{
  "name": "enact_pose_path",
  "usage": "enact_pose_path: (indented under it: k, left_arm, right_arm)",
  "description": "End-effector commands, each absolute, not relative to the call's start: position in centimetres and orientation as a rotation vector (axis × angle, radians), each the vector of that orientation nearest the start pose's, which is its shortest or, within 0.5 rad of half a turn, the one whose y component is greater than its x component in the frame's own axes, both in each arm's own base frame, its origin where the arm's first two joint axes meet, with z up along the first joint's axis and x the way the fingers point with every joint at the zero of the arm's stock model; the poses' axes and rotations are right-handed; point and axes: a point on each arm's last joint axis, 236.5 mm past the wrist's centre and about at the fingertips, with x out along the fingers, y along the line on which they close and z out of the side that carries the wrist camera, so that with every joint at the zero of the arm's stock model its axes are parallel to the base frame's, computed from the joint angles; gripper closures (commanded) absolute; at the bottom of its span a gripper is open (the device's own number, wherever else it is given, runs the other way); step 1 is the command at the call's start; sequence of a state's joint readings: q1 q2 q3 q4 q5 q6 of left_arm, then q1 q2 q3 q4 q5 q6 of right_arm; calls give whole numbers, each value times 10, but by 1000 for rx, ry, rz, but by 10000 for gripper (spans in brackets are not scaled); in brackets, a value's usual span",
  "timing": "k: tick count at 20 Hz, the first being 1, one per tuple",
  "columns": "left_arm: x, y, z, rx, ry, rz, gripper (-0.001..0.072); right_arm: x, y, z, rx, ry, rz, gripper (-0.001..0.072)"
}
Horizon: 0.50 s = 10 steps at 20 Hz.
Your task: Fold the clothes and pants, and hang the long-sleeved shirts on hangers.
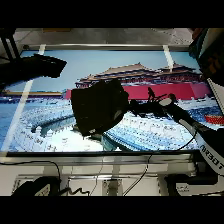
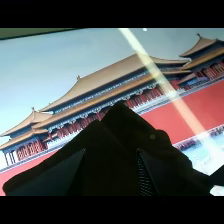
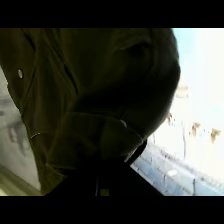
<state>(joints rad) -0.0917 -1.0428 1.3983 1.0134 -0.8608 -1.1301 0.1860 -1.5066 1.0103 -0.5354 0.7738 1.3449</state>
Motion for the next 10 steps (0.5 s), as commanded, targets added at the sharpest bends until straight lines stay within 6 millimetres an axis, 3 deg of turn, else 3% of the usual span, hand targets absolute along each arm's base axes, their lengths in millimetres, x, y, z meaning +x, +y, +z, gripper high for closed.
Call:
enact_pose_path:
  k: [1, 3, 6, 8, 10]
  left_arm:
    - [421, -133, 279, -11, 410, -505, 346]
    - [421, -133, 279, -11, 410, -505, 346]
    - [421, -133, 278, -12, 411, -505, 346]
    - [419, -135, 275, -10, 427, -515, 346]
    - [411, -142, 256, -1, 506, -552, 346]
  right_arm:
    - [435, 201, -13, 435, 1105, 477, 673]
    - [446, 170, 13, 241, 1076, 462, 674]
    - [464, 96, 56, 38, 1038, 341, 673]
    - [478, 50, 82, -16, 984, 243, 673]
    - [495, 16, 99, -12, 908, 165, 673]
